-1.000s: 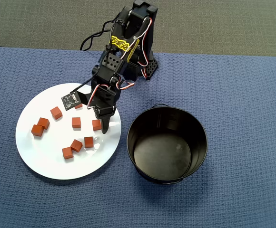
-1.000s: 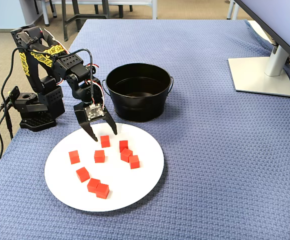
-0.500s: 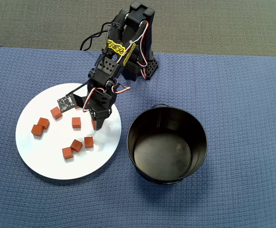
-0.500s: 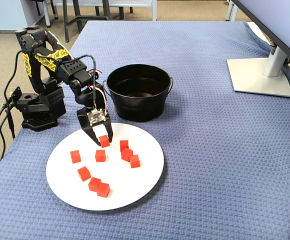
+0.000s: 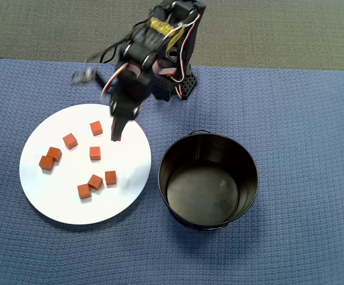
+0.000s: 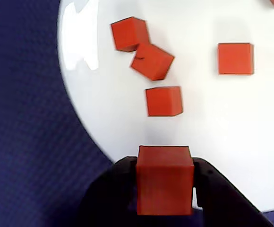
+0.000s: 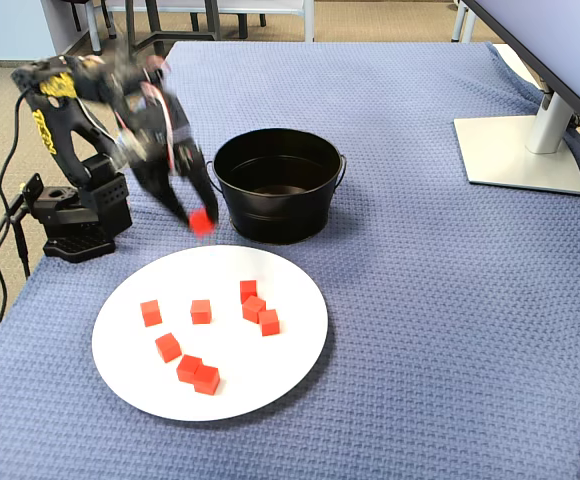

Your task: Pick up the red cubes from the white plate and place them in the black recipient

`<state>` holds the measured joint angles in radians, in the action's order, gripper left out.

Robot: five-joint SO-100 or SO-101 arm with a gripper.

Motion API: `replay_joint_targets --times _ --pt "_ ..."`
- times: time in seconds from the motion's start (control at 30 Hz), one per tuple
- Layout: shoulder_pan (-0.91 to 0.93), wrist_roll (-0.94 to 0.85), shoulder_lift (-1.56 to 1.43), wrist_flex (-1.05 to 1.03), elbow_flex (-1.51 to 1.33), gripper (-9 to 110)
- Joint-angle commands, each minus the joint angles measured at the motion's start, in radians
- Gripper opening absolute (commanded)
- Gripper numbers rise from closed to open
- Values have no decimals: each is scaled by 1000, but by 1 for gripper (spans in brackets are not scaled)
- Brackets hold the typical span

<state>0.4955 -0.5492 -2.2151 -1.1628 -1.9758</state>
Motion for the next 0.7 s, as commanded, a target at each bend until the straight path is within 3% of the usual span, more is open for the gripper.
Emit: replay_joint_targets --times 0.0,0.13,0.3,0.4,0.5,0.67 --pt "-132 222 -129 -123 176 0" --pt "-307 402 -124 -101 261 0" --pt "-606 505 5 5 249 1" --pt "-756 451 169 -32 305 33" --pt "-676 426 187 -83 368 36" --pt "-390 121 66 -121 333 32"
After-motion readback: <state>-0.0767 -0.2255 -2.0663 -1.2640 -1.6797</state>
